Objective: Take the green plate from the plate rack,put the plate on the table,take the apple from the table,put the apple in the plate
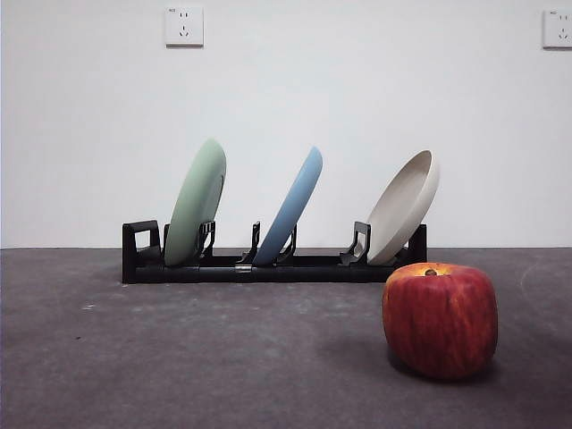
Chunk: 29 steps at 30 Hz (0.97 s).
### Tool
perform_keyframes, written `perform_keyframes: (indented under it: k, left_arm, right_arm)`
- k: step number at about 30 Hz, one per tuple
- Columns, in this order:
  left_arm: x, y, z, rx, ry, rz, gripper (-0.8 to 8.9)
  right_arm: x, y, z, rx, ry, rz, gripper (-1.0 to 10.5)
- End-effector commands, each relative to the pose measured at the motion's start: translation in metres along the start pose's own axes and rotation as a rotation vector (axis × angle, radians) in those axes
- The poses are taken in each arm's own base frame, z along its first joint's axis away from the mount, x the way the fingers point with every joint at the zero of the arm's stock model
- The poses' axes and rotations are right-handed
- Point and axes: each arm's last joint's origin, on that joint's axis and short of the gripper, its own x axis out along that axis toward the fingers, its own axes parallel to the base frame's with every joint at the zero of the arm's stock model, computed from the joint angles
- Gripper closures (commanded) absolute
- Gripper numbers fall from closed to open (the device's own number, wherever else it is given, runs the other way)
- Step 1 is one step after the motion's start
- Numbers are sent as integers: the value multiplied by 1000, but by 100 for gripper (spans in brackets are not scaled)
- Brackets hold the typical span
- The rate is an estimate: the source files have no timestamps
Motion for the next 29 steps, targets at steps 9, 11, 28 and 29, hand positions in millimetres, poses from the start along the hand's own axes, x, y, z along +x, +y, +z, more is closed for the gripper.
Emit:
perform_keyframes:
  k: [9, 11, 28, 29]
  left_arm:
    - [4, -10, 55, -25, 13, 4, 819]
    - [9, -12, 66, -25, 38, 1, 819]
    - [112, -44, 156, -87, 390, -406, 757]
    - [119, -45, 159, -90, 400, -414, 690]
  right_arm:
    - [13, 28, 65, -56, 95, 131, 962]
    - [20, 33, 77, -67, 123, 165, 962]
    - [76, 64, 138, -85, 279, 462, 676]
    - [77, 64, 139, -84, 283, 461, 654]
